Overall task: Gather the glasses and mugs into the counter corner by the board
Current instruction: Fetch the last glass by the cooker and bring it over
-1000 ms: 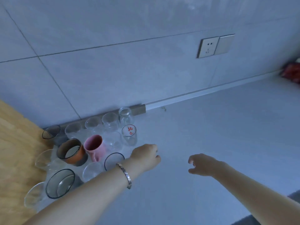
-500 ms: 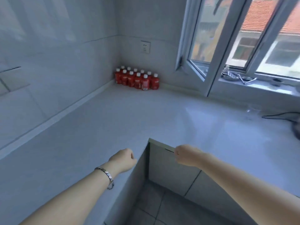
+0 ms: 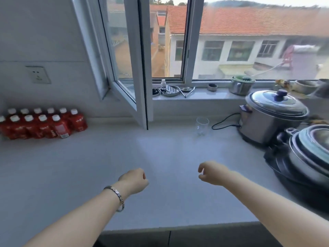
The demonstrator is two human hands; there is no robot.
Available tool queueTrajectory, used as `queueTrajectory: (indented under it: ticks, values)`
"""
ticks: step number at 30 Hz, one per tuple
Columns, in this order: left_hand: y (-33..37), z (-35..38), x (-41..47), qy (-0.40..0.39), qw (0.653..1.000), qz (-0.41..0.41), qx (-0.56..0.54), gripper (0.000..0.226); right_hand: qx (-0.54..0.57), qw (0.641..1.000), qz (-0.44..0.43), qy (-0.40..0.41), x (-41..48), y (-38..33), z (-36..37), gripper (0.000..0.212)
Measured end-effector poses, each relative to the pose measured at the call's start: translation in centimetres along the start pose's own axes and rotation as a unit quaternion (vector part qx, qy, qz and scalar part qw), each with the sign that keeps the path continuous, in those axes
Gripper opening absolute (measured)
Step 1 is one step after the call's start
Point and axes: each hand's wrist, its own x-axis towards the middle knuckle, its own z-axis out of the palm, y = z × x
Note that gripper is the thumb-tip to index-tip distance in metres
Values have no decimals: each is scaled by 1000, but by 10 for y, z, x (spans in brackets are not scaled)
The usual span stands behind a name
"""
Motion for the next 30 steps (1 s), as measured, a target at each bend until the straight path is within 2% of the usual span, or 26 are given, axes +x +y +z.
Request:
queueTrajectory:
  ticks: [4,8,12,18,23,27,30]
  values:
    - [37,-14,63,-33,998,42,31,4,13,999,49,-10,43,30,-24,36]
    - [73,-24,121,-56,994,70,58,10,29,996,88,-19,93,63,-40,36]
    - [102,-28,161,-66,992,81,70,6,32,993,105,-45,138,97,-52,36]
    - [134,-19,209,-60,998,2,36,29,-15,996,86,-35,230,140,-86,37]
    - [148,-1,235,-46,995,-85,-1,23,12,998,49,42,319,150,-115,47]
    - [156,11,248,-37,988,-146,-27,22,40,998,58,-4,364,146,-117,78]
    - [163,17,250,-30,984,-170,-35,22,99,991,79,-49,378,145,-96,87]
